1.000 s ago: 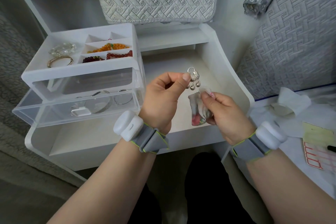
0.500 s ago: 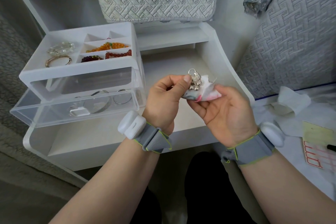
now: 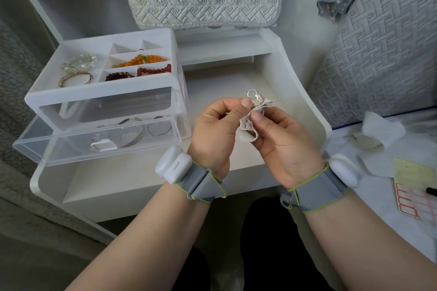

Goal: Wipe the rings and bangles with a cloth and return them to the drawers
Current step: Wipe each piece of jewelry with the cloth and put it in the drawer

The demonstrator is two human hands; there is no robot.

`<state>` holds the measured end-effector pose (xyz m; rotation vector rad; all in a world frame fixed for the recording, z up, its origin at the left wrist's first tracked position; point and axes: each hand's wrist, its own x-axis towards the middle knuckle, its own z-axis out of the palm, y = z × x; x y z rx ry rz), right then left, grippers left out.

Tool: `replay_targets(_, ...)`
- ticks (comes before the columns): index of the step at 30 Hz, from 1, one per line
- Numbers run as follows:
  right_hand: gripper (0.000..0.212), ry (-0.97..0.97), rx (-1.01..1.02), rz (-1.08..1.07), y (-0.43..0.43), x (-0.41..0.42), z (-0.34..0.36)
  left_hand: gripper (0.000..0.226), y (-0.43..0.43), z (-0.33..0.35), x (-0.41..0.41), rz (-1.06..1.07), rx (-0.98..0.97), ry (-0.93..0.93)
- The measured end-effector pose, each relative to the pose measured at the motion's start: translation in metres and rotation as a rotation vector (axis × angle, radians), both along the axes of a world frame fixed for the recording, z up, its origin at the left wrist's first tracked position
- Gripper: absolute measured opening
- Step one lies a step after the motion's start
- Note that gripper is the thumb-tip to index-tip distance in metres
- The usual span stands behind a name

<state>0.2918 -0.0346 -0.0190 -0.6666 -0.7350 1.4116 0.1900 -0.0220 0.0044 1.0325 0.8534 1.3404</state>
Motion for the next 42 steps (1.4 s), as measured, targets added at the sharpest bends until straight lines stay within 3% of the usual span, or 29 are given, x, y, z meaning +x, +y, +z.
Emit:
replay_targets(5,0.013,-0.194,0.012,-0.063,0.000,0.001,-0.002,0.015,-0.002,0.003,-0.002,-0.023,0.048,0.109)
replay_targets(8,0.018,-0.151,0.026,-0.025,-0.001,0.002,-0.001,0.018,-0.001,0.005,-0.003,-0.010,0.086,0.193)
replay_targets(11,0.017,-0.154,0.015,0.019,-0.001,0.002,0.000,0.016,-0.002,0.005,-0.003,-0.007,0.091,0.190)
replay_targets(14,0.007,-0.328,0.039,-0.038,0.000,0.003,-0.002,0.013,-0.001,0.002,-0.003,-0.008,0.090,0.166)
replay_targets(17,0.022,-0.458,0.066,-0.103,0.002,0.004,-0.003,0.013,-0.001,0.002,-0.004,-0.022,0.094,0.147)
replay_targets(27,0.015,-0.551,0.094,-0.024,0.002,0.012,-0.004,0.019,-0.002,0.006,-0.005,0.025,0.093,0.161)
replay_targets(31,0.027,-0.463,0.077,-0.057,0.005,0.024,-0.010,0.020,0.004,0.007,-0.010,0.084,0.091,0.159)
replay_targets(33,0.044,-0.306,0.081,-0.079,0.010,0.027,-0.005,0.019,0.005,0.006,-0.011,0.081,0.089,0.175)
replay_targets(35,0.064,-0.319,0.083,-0.118,0.013,0.026,0.002,0.018,0.005,0.002,-0.009,0.062,0.093,0.195)
replay_targets(42,0.020,-0.725,0.227,-0.196,0.005,0.013,0.011,0.013,0.003,-0.002,-0.012,0.016,0.139,0.256)
